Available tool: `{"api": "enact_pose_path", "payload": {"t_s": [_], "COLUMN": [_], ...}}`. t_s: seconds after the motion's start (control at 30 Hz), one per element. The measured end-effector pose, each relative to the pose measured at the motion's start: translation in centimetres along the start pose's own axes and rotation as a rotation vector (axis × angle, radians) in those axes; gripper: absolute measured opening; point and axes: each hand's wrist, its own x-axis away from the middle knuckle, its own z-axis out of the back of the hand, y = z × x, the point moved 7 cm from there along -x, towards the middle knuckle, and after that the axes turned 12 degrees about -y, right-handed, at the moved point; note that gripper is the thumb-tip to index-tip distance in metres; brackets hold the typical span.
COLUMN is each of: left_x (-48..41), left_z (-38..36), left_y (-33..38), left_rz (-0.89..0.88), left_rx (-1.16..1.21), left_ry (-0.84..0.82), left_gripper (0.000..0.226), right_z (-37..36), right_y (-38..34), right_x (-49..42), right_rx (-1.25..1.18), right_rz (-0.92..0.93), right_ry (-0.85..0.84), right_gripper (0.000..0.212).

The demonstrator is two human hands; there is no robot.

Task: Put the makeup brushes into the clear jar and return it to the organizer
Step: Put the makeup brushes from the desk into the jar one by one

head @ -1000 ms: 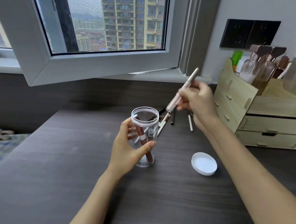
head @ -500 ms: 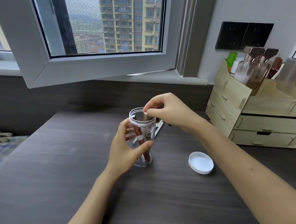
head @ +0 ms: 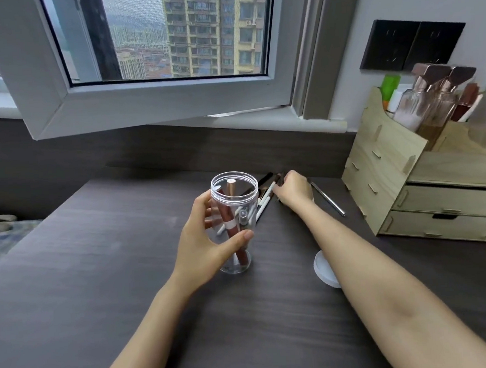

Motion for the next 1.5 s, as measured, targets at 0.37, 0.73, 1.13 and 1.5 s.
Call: {"api": "enact_pose_path", "payload": {"t_s": [0.37, 0.73, 1.13, 1.5], "left_x": [-0.1, 0.0, 0.0, 0.0], "left_z": [0.0, 0.0, -0.1, 0.4], "left_y": [0.1, 0.5, 0.3, 0.4], "left_rz": [-0.002, -0.023, -0.02, -0.012], "left_rx": [0.005, -0.029, -0.004, 0.007], "left_ry": [0.007, 0.002, 0.014, 0.011], "left_gripper": [0.076, 0.074, 0.072, 0.07], "right_z": [0.9, 8.2, 5.1, 1.9], "right_y": [0.6, -10.4, -10.8, -2.3], "right_x": [1.1, 15.9, 16.8, 4.9], "right_rx": [-0.764, -0.34, 0.002, -0.097], "right_rz": [-0.111, 0.641, 0.711, 0.131], "right_ry": [-0.159, -0.157, -0.427, -0.201], "right_gripper": [0.022, 0.007, 0.023, 0.025]}}
